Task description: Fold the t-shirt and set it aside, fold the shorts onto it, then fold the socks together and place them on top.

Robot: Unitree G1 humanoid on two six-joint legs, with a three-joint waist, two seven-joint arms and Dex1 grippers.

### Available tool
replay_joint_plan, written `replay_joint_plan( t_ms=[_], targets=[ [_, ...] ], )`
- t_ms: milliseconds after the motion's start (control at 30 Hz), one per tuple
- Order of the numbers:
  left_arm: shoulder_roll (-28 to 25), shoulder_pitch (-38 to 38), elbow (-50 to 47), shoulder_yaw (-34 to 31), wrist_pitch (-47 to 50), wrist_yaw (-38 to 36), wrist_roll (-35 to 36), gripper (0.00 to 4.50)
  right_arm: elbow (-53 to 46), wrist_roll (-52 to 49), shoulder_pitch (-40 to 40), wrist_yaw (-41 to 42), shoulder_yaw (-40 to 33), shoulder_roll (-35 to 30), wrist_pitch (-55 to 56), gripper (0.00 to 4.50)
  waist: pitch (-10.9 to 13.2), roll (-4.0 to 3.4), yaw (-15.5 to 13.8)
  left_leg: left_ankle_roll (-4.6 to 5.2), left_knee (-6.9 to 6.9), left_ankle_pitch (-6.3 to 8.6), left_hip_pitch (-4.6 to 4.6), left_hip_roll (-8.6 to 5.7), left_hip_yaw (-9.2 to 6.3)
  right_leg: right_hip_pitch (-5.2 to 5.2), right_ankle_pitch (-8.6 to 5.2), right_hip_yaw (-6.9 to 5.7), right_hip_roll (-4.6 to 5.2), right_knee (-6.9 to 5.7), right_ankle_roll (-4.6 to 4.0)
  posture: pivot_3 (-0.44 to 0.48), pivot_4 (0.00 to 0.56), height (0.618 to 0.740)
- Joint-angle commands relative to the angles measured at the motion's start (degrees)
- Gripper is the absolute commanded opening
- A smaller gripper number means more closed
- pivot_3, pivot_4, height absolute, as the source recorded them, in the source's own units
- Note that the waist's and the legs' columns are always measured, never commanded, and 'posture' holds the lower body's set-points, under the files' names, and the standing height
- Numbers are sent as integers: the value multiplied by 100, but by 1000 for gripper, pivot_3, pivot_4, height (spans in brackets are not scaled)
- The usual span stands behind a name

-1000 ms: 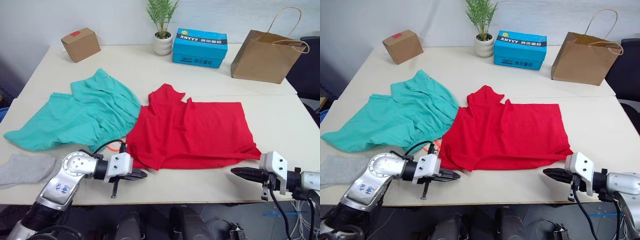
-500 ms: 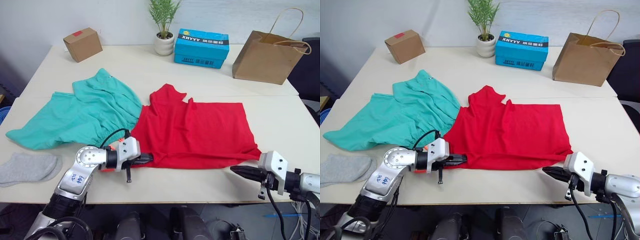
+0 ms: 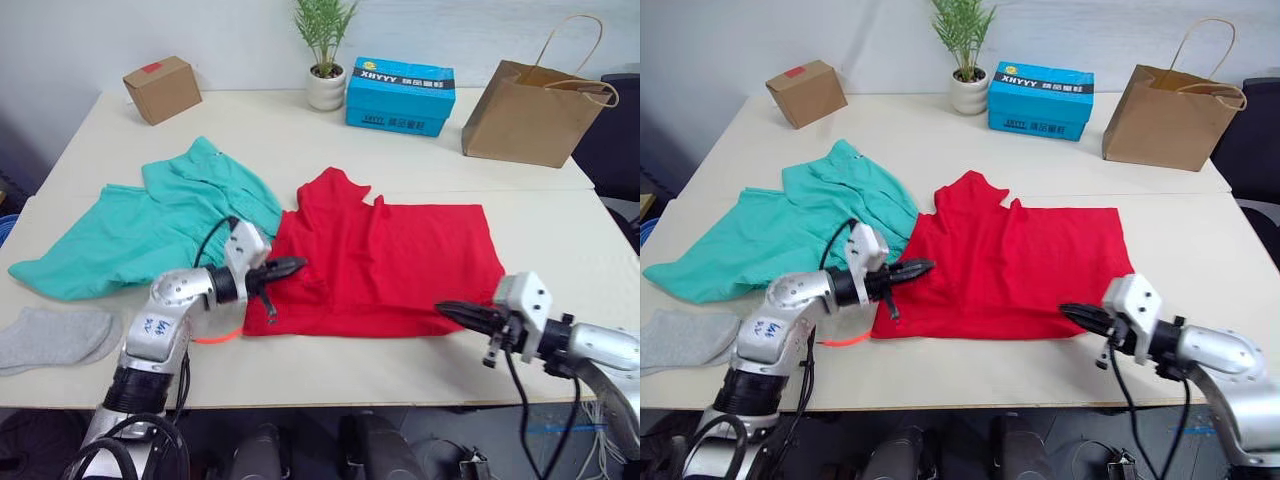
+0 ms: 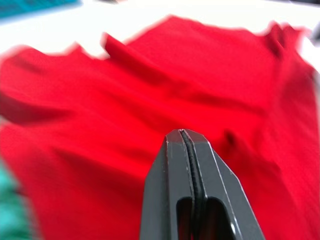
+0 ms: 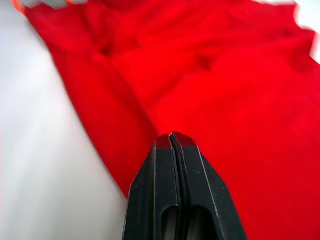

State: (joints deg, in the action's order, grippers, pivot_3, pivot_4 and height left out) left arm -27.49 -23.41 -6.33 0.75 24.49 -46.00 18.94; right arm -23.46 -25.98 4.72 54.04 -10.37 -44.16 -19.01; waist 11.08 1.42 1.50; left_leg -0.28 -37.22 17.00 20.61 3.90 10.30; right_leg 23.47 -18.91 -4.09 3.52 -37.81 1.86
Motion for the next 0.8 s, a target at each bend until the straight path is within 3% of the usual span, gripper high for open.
replay_joint_plan(
  t_ms=[33,133,267,400,533,700,800],
  targets=[
    [-371,67,-253,-243,87,-337,262,13,-121,124,105,-54,86,23,109,0,0,0,-2,0,0,0,1,0,0,0,-1,0,0,2,2,0,150,740],
    [-795,344,-485,-334,162,-704,437,13,-18,311,290,141,151,-80,411,0,0,0,10,1,-1,0,5,-1,3,4,-1,0,0,5,2,0,150,740],
    [-1415,966,-1336,-320,958,-1489,1303,13,81,567,355,157,139,-136,651,0,0,1,19,0,0,0,3,1,3,2,-2,1,1,4,1,0,150,740],
    [-1361,1231,-1386,275,598,-1263,711,13,693,1126,210,238,309,-346,1104,0,0,1,-12,1,-1,1,-2,-3,2,-2,-3,2,3,3,1,0,150,740],
    [-1136,1104,-760,757,96,-898,-75,13,1722,1452,-37,47,111,-363,1719,0,-6,12,-39,7,-3,2,0,-11,1,-2,-2,1,10,5,2,0,150,740],
    [-1066,1201,-432,948,-267,-900,-380,13,2716,1510,-409,-200,-258,-405,2135,0,-6,12,8,7,2,2,0,-7,1,0,-3,1,6,4,1,0,150,740],
    [-1142,1460,-441,885,-631,-1117,-344,13,3809,1674,-592,66,-523,-901,2922,0,-10,4,10,7,1,2,-1,-7,4,0,-3,1,6,5,1,0,150,740]
  ],
)
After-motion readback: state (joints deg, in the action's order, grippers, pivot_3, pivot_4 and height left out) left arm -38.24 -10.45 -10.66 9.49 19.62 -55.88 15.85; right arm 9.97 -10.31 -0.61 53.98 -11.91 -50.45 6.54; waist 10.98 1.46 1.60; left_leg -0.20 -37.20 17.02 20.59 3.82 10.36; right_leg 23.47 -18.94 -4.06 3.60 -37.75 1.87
